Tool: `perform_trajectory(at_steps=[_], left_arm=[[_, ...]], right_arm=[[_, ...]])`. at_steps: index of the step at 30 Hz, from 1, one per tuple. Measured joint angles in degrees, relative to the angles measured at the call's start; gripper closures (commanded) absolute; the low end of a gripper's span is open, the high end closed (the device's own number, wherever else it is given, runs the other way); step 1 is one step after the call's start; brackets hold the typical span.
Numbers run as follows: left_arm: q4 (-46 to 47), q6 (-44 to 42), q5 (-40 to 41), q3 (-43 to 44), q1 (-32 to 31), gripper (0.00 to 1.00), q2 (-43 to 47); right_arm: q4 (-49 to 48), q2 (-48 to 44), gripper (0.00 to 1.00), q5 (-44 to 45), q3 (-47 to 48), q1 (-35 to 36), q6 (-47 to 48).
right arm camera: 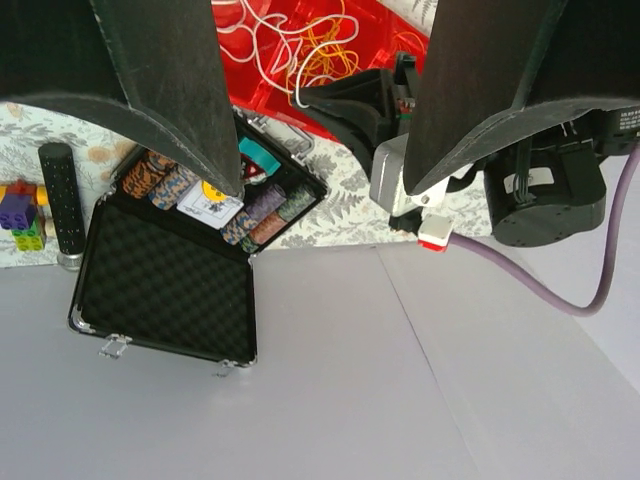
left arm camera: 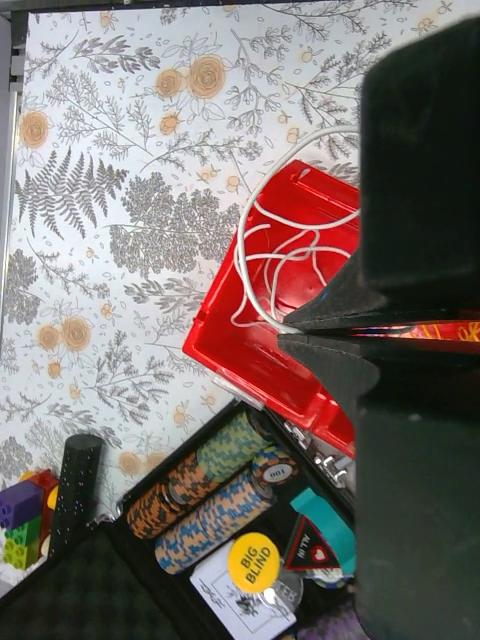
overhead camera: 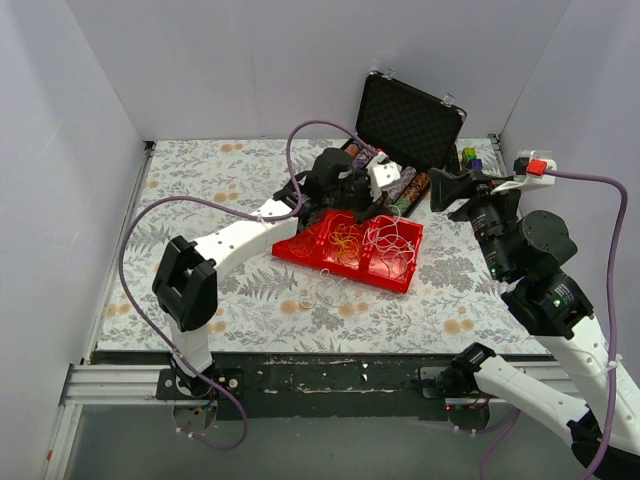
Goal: Untangle the cables
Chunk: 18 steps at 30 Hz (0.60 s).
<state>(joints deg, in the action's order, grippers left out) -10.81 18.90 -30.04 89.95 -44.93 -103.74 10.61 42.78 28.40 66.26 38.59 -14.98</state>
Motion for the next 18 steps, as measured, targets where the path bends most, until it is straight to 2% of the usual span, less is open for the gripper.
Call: perform_trajectory(at_steps=[11, 18], left_arm=[[-0.3, -0.2, 0.5, 6.4, -3.1, 1.0, -6.3], [3.5, -1.2, 1.7, 10.4, -3.9, 1.0, -6.6]], right_arm=[[1.7, -1.0, 0.26, 0.5, -2.4, 0.0, 0.6], [1.6, -1.7, 0.26, 0.9, -2.4, 0.0, 1.6]])
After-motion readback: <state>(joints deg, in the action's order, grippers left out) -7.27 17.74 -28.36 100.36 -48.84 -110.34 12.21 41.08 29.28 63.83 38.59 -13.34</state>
